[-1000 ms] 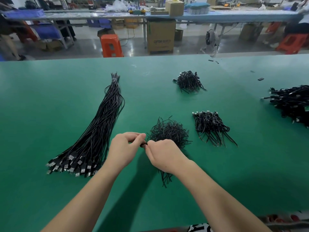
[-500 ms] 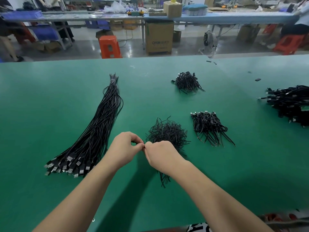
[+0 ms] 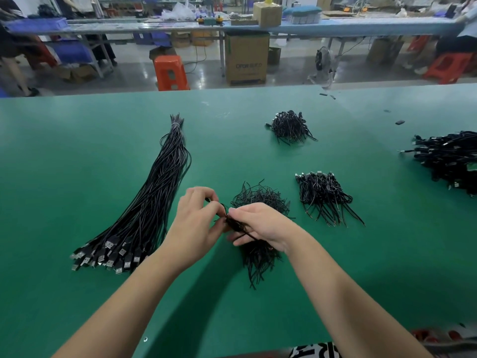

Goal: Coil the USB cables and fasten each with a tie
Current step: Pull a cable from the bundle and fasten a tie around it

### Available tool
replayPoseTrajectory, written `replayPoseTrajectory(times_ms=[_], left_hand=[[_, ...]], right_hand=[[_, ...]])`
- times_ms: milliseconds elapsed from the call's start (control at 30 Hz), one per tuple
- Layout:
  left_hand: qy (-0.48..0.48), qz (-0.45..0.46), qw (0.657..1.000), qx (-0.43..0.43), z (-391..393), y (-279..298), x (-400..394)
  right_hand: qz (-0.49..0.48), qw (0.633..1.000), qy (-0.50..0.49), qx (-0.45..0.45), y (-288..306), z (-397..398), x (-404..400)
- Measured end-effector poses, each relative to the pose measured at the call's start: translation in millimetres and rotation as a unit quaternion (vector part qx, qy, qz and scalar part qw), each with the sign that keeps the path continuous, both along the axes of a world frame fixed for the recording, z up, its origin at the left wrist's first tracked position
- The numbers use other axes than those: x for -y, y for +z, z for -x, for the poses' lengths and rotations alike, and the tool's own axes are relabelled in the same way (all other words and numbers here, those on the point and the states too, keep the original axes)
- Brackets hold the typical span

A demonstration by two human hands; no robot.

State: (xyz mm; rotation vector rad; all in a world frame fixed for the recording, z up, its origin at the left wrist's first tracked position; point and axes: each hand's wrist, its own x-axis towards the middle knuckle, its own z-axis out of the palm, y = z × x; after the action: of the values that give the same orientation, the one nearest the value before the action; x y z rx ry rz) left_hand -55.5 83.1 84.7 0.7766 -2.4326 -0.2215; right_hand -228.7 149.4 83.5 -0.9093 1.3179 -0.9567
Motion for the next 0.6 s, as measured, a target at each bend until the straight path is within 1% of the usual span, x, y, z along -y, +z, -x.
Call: replayPoseTrajectory(times_ms=[100,200,300,467,533,600], left_hand=[[0.001,0.030,0.999,-0.029,2.7,-3.3,-2.3],[0.006,0.051,0.998,-0.029,3.8,-3.7,-2.5],[0.008,0.074,0.997,-0.027,3.9,-0.8,-3.0],[-0.013,0.098,0.995,-0.008,6.2,2.5,-8.4],[-0.009,0.095,0.995,-0.006,7.3,2.4,-8.9],[-0.008,0.069,0.998,-0.008,7.9,3.3,-8.3]], right_hand=[[0.029,0.998,-0.048,0.034,-5.0,-0.1,0.9],[0.032,0.995,-0.068,0.065,-6.8,-2.0,1.6],[0.033,0.994,-0.072,0.076,-8.5,-3.2,1.4],[0.034,0.990,-0.070,0.117,-6.1,-9.4,-1.8],[0.026,0.990,-0.072,0.120,-6.2,-11.9,-1.7],[0.023,0.990,-0.075,0.121,-6.5,-13.9,-1.5]])
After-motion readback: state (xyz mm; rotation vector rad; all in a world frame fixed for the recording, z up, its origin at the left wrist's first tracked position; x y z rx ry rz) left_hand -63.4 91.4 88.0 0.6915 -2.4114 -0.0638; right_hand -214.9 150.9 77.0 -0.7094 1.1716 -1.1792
